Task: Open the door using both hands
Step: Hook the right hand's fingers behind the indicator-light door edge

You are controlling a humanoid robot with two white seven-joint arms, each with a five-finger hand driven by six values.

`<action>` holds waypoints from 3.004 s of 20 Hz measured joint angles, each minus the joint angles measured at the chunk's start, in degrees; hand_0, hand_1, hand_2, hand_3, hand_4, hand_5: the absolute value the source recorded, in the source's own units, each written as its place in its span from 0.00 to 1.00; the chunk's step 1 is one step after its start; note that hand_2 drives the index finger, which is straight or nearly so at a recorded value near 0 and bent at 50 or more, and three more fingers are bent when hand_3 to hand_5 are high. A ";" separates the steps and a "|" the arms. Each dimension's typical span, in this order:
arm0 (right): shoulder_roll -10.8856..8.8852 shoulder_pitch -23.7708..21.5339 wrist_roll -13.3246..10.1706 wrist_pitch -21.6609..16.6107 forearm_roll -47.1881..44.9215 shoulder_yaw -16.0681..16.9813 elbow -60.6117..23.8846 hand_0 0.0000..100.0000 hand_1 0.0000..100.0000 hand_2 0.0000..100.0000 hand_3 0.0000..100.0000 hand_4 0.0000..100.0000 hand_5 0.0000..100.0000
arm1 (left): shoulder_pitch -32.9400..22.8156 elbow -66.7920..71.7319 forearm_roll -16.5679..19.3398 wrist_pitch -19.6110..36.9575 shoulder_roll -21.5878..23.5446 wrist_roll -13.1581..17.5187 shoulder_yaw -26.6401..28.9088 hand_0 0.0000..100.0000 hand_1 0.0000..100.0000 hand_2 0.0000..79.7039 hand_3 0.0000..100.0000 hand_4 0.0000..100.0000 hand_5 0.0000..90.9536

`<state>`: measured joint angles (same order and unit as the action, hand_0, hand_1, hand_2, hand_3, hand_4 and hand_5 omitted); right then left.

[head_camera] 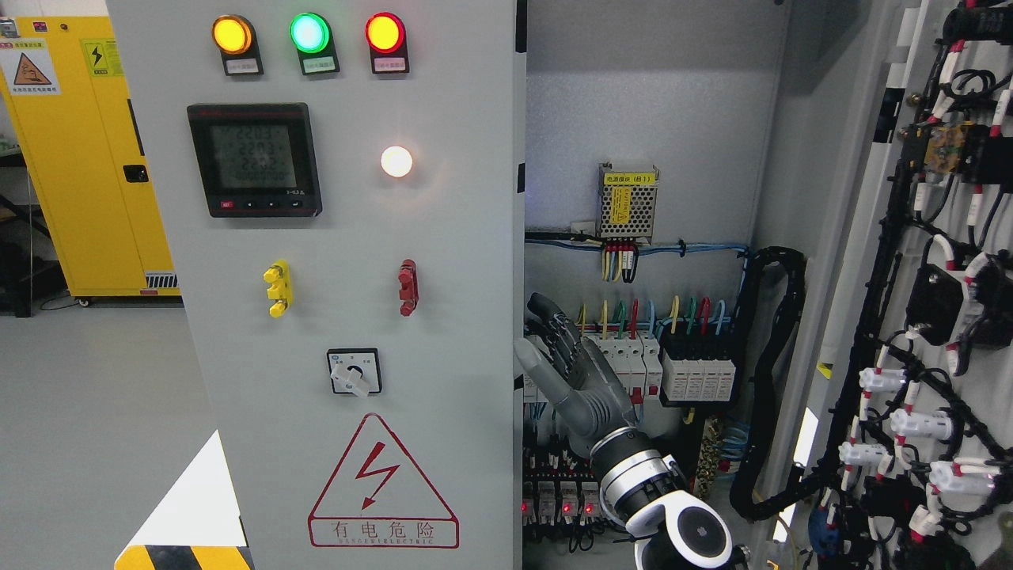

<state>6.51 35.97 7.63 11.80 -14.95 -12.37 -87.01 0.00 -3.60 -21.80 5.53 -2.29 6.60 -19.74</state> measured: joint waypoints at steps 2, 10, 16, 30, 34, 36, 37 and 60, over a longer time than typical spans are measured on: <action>-0.01 0.07 1.26 0.00 -0.45 0.14 0.22 0.00 0.50 0.04 0.00 0.00 0.00 | 0.00 -0.05 0.00 0.00 -0.13 0.00 -0.01 0.12 0.56 0.00 0.00 0.00 0.00; -0.09 0.70 5.32 0.00 -1.30 0.96 1.47 0.00 0.50 0.04 0.00 0.00 0.00 | 0.00 -0.19 0.01 0.00 -0.52 -0.02 0.01 0.12 0.56 0.00 0.00 0.00 0.00; -0.11 1.34 6.60 0.00 -1.49 1.95 2.55 0.00 0.50 0.04 0.00 0.00 0.00 | 0.00 -0.26 0.01 0.00 -0.72 -0.19 0.07 0.12 0.56 0.00 0.00 0.00 0.00; -0.02 3.45 9.04 0.12 -4.13 2.96 5.16 0.00 0.50 0.04 0.00 0.00 0.00 | 0.00 -0.27 -0.01 0.06 -1.69 -0.14 0.13 0.12 0.56 0.00 0.00 0.00 0.00; -0.03 3.98 12.52 0.13 -4.39 3.08 6.08 0.00 0.50 0.04 0.00 0.00 0.00 | 0.00 -0.21 -0.01 0.12 -1.82 -0.45 0.13 0.12 0.56 0.00 0.00 0.00 0.00; -0.02 4.20 13.41 0.13 -4.49 3.15 6.51 0.00 0.50 0.04 0.00 0.00 0.00 | 0.00 -0.16 0.02 0.29 -1.82 -0.51 0.11 0.12 0.56 0.00 0.00 0.00 0.00; -0.02 4.32 13.79 0.13 -4.53 3.18 6.75 0.00 0.50 0.04 0.00 0.00 0.00 | 0.00 -0.14 0.03 0.30 -1.81 -0.53 0.09 0.12 0.56 0.00 0.00 0.00 0.00; -0.06 8.27 23.77 0.14 -4.81 5.56 11.68 0.00 0.50 0.04 0.00 0.00 0.00 | 0.97 0.29 0.02 -0.15 0.06 -0.47 -0.01 0.12 0.56 0.00 0.00 0.00 0.00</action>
<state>6.45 44.24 31.41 11.94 -19.76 -6.81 -75.33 0.97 -3.31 -21.79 5.38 -2.23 6.12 -19.75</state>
